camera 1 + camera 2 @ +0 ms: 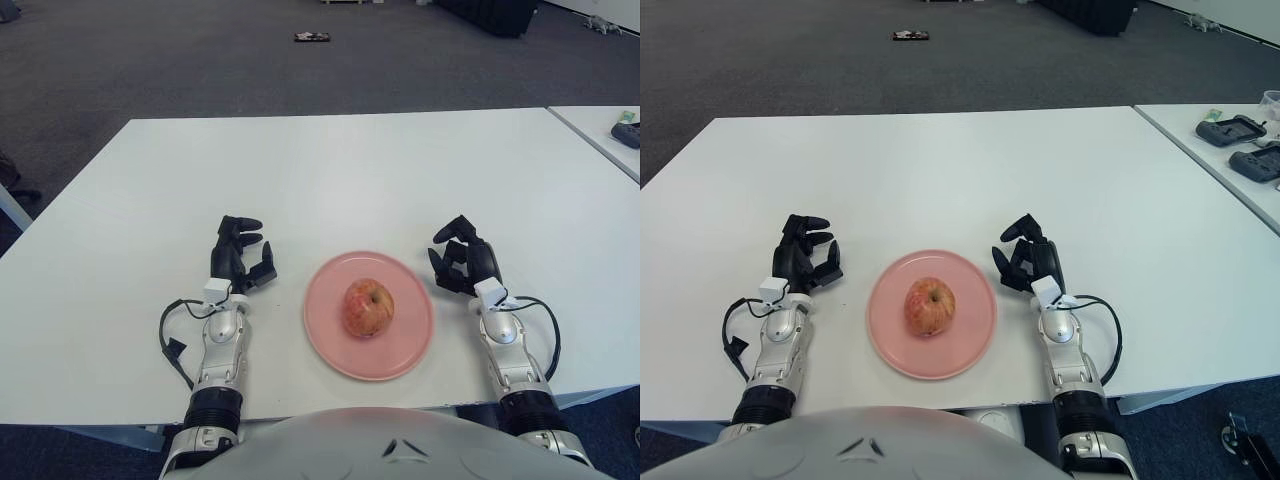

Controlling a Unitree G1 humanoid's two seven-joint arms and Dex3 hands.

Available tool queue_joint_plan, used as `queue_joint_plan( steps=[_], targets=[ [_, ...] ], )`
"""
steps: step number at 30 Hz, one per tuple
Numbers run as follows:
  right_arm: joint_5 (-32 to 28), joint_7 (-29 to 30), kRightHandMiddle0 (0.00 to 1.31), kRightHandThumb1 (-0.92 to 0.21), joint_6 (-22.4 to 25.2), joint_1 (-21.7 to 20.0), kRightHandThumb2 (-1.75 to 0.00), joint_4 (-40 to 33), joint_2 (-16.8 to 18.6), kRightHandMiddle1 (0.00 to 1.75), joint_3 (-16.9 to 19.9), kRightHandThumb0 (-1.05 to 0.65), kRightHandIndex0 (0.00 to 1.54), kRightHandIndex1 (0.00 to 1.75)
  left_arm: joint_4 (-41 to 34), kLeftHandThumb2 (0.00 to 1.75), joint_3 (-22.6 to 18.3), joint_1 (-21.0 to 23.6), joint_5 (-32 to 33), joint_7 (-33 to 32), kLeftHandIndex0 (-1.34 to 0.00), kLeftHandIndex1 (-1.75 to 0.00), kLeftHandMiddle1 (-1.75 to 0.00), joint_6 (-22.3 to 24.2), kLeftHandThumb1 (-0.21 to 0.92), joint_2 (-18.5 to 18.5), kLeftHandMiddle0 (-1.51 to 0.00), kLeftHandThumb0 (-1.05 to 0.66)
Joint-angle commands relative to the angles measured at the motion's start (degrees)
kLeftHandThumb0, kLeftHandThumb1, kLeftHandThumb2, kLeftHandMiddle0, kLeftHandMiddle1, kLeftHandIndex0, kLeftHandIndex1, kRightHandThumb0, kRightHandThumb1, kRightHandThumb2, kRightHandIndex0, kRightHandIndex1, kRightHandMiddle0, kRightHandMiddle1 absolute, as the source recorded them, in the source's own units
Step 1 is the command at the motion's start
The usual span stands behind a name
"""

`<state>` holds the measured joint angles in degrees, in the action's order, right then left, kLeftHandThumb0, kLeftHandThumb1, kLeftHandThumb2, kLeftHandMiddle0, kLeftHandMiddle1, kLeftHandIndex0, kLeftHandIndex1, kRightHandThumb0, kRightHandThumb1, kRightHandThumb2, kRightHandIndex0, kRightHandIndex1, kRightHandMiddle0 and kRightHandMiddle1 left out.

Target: Put the apple into the plate.

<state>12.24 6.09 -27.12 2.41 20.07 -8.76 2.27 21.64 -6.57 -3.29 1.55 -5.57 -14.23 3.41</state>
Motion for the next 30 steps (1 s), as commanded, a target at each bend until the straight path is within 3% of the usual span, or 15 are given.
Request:
queue_joint_plan(
  steps=[1,12,30],
  targets=[
    [0.09,0.04,0.33,-0.7,0.66,-0.4,-0.83,2.5,0.03,1.75,-0.66,-0.38,0.91,1.75,1.99,1.21,0.0,-2.16,0.01,-0.15,-0.33,-1.74,-1.75,2.11,0.42,0.01,-0.52,-0.01],
    [0.25,0.83,0.38,-0.63,0.6,-1.29,-0.93,4.67,0.03,1.75,-1.04,-0.39,0.98,1.75,1.97,1.21,-0.1,-2.25,0.45,0.27,-0.34,-1.71,-1.75,1.6,0.42,-0.01,-0.53,-0.01],
    [-2.1,1.75,0.42,-0.56,10.11,-0.77,-1.01,1.4,2.24,1.75,0.16,-0.41,0.98,1.75,1.38,1.25,0.29,-2.55,0.02,0.41,-0.39,-1.69,-1.75,1.46,0.37,-0.68,-0.56,-0.01]
  ],
)
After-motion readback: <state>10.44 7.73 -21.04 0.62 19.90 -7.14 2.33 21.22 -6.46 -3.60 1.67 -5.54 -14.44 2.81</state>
